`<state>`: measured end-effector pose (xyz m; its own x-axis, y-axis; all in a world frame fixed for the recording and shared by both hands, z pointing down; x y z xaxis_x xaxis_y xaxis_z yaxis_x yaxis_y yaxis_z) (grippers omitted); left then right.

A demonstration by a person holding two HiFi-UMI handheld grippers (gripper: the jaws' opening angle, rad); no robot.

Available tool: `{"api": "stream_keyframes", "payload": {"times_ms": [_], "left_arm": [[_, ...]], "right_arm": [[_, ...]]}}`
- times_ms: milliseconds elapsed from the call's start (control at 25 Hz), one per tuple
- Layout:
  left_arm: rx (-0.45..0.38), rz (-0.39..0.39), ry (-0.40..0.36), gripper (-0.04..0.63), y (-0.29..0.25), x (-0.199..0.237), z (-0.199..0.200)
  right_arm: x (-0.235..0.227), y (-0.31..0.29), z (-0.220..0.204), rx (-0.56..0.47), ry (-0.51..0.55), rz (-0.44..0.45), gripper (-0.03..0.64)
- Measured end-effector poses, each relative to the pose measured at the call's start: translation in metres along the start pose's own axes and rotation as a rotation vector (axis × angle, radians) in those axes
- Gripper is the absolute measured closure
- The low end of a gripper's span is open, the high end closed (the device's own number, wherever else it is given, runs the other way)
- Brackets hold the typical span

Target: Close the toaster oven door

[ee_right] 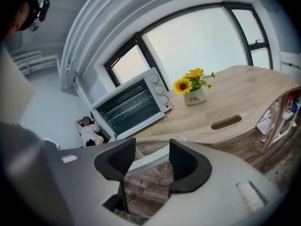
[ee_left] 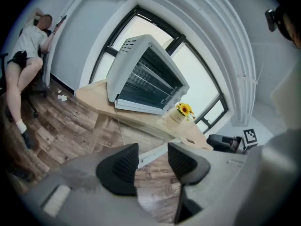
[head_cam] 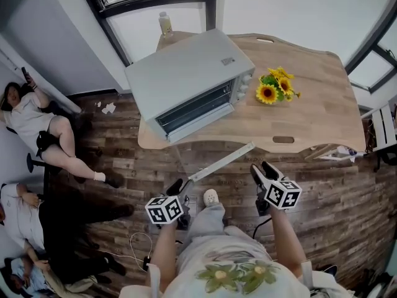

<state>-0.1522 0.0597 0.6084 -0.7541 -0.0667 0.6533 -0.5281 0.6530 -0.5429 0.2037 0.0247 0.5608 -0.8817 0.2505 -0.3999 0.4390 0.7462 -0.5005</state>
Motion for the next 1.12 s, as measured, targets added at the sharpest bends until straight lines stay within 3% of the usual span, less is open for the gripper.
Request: {"api": "stream_keyframes", "payload": {"times_ms": [200, 480, 680, 840, 1120], "left_arm": [[0.033, 0.008, 0.073, 0.407, -0.016, 0.021, -0.002], [0.103, 0.018, 0.082, 0.407, -0.037, 0.04, -0.008], [0.146, -0.026, 0.124, 0.407, -0.048, 0.044, -0.013], [0.162, -0.084, 0.176, 0.407, -0.055, 0.048, -0.016], [0.165, -0.113, 0.224, 0.407, -0.062, 0.055, -0.019]], "right_arm": [[-0.023, -0.031, -0.003, 0.058, -0.052, -0.016, 0.402], [-0.049, -0.074, -0.012, 0.14, -0.106, -0.057, 0.395], [-0.06, -0.095, -0.012, 0.158, -0.188, -0.071, 0.388], [-0.076, -0.108, -0.016, 0.166, -0.284, -0.084, 0.38], [-0.099, -0.126, -0.028, 0.139, -0.496, -0.045, 0.379]]}}
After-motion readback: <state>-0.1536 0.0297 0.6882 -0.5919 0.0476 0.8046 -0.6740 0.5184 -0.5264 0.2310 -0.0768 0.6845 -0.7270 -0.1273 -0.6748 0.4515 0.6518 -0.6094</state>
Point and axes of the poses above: the fingertips, and each gripper's own axes: y backward along the fingers, x to its left, z out of its top, the point moved 9 cm from there along y, backward along the fingers, and after that the axes turned 6 degrees about y, right-handed, at the moved point
